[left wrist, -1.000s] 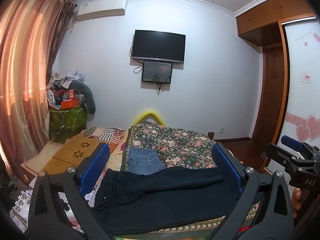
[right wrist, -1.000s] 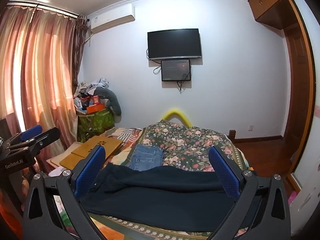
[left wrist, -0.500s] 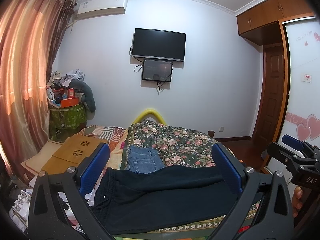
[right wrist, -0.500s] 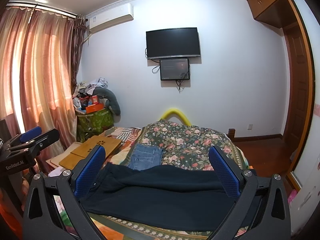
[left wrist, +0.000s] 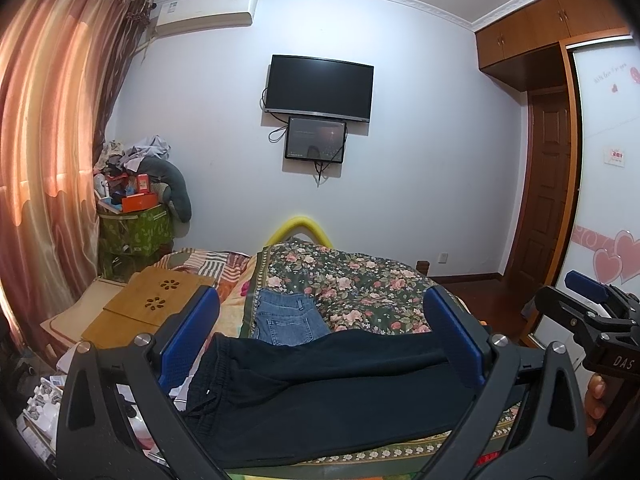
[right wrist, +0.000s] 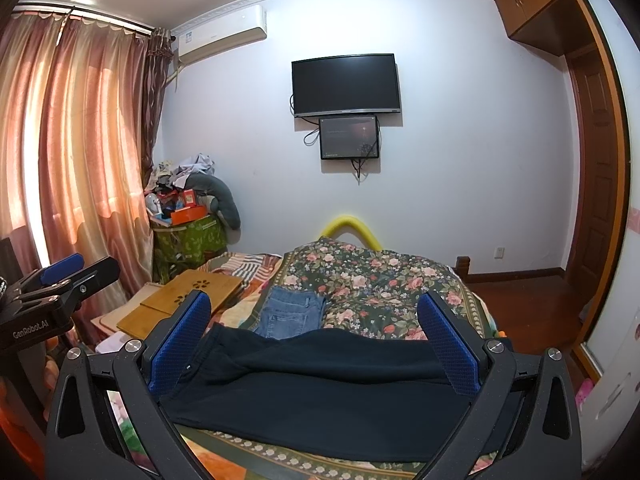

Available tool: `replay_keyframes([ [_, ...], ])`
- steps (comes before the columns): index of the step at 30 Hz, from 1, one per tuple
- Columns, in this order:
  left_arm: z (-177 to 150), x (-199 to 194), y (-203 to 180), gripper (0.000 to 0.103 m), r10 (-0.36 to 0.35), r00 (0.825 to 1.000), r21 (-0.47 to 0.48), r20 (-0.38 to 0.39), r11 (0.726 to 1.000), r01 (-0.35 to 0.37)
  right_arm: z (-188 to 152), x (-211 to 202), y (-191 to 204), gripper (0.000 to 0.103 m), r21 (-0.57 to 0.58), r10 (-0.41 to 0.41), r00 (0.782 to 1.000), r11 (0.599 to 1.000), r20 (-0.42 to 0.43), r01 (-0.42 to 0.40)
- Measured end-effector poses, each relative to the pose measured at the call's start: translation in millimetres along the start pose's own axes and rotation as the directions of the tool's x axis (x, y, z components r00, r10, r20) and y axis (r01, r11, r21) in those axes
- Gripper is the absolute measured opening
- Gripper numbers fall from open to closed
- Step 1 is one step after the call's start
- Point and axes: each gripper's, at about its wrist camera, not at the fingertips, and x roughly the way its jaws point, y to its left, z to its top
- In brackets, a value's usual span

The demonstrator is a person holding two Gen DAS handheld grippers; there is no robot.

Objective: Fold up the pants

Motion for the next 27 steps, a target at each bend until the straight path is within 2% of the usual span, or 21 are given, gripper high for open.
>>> replay_keyframes([
  [27, 1.4, 3.7, -2.5, 0.103, -0.011, 1.000, -0.009, -0.003, 1.000, 0.011, -3.1, 1.3, 0.1, 0.103, -0.007, -0.007, 1.000, 1.000, 0.002, 0.007],
])
